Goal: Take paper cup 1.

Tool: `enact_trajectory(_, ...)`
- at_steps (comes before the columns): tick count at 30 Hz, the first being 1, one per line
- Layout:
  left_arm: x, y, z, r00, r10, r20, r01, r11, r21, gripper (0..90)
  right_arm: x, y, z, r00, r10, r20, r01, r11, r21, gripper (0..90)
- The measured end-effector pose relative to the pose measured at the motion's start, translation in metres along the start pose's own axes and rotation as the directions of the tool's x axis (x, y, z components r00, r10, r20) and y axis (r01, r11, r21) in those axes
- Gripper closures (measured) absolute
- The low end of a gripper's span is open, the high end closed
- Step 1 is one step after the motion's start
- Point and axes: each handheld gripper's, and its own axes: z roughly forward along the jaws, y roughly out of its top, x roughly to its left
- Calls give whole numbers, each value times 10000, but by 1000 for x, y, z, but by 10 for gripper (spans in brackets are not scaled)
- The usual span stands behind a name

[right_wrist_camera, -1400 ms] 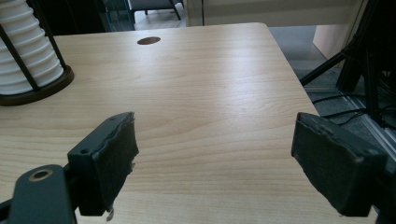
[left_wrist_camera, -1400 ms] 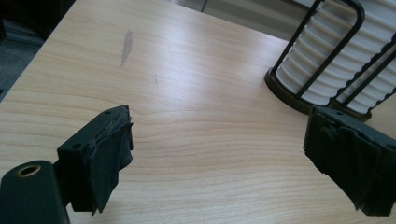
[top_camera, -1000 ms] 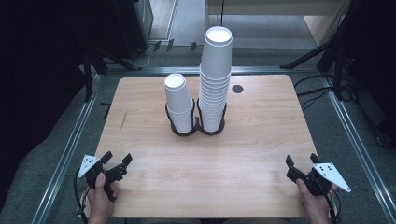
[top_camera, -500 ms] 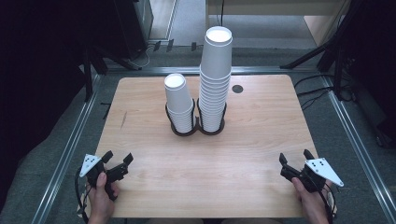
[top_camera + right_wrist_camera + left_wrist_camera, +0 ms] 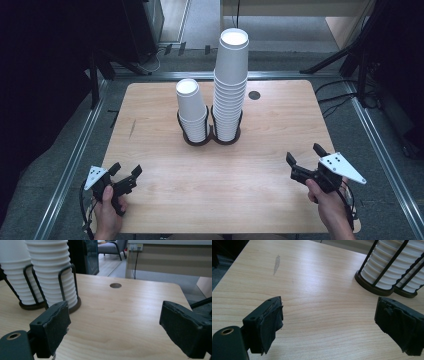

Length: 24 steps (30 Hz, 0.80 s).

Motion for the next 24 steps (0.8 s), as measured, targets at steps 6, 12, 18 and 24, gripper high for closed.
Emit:
enact_trajectory(6, 0, 1, 2, 10000, -33, -16, 33, 10000, 10, 82, 8, 36, 12, 9999, 49, -125, -46, 9996, 261, 96)
enact_trajectory(12, -3, 1, 4, 9997, 214, -114, -213, 9997, 89, 82, 19, 65, 19, 9983, -158, -568, 162, 9999, 58, 96)
enact_trajectory(18, -2, 1, 4, 9997, 137, -225, -135, 9999, 83, 82, 33, 93, 28, 9956, -470, -807, 435, 9980, -449, 96)
enact_trajectory(24, -3, 0, 3, 9996, 162, -233, -161, 9999, 46, 82, 45, 109, 34, 9944, -502, -928, 450, 9973, -576, 96)
